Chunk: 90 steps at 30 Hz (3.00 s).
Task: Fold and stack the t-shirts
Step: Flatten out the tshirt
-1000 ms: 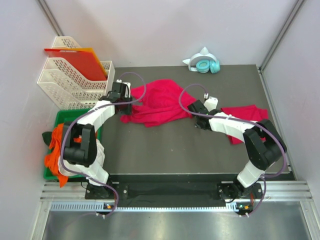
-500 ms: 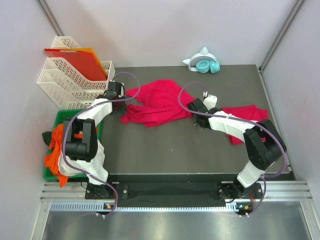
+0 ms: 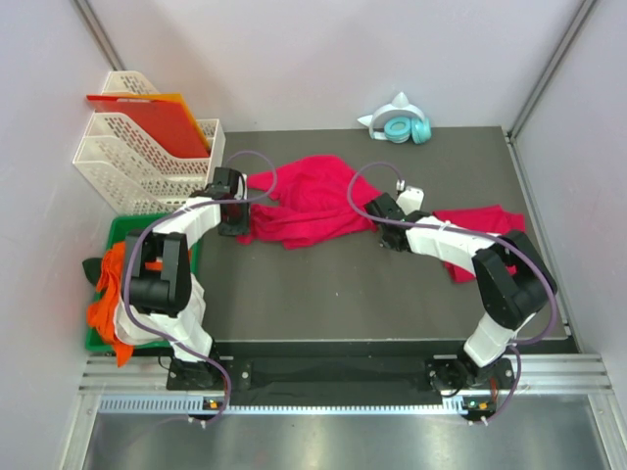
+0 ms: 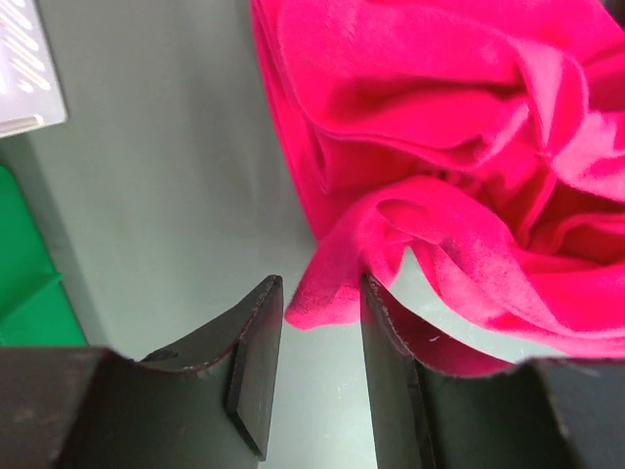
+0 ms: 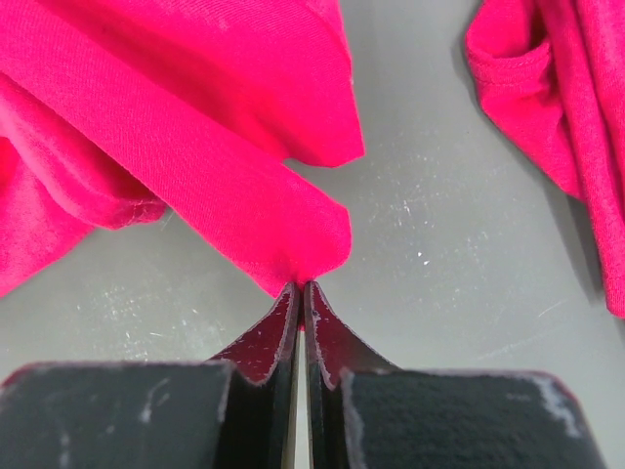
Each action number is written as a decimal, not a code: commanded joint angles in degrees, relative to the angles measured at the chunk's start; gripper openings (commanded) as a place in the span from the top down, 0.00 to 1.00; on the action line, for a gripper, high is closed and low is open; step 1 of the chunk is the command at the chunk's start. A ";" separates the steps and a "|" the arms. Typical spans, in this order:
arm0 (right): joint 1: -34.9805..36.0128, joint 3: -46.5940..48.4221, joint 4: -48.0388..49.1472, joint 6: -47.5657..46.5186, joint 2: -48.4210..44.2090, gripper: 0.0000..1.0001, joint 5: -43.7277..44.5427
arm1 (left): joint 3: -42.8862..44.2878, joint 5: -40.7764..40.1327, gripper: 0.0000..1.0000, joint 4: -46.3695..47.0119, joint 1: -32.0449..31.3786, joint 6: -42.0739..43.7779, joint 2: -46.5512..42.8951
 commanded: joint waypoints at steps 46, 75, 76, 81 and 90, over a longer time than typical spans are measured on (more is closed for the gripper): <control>23.38 36.16 -23.77 -27.10 -39.53 1.00 41.63 | 29.18 9.99 1.00 -18.79 3.31 13.18 -50.86; 32.99 35.72 57.63 -103.66 -29.52 1.00 50.82 | 37.01 12.91 1.00 -19.85 3.31 9.14 -41.75; 30.80 36.07 55.79 -102.44 -29.17 1.00 50.46 | 37.01 12.20 1.00 -19.50 3.22 9.05 -41.04; 21.14 49.49 10.57 -67.94 -24.44 1.00 39.76 | 37.45 7.71 1.00 -17.40 3.22 9.14 -34.63; 7.24 55.23 -7.50 -47.68 -16.52 1.00 21.82 | 36.75 4.28 1.00 -12.91 3.14 8.70 -26.45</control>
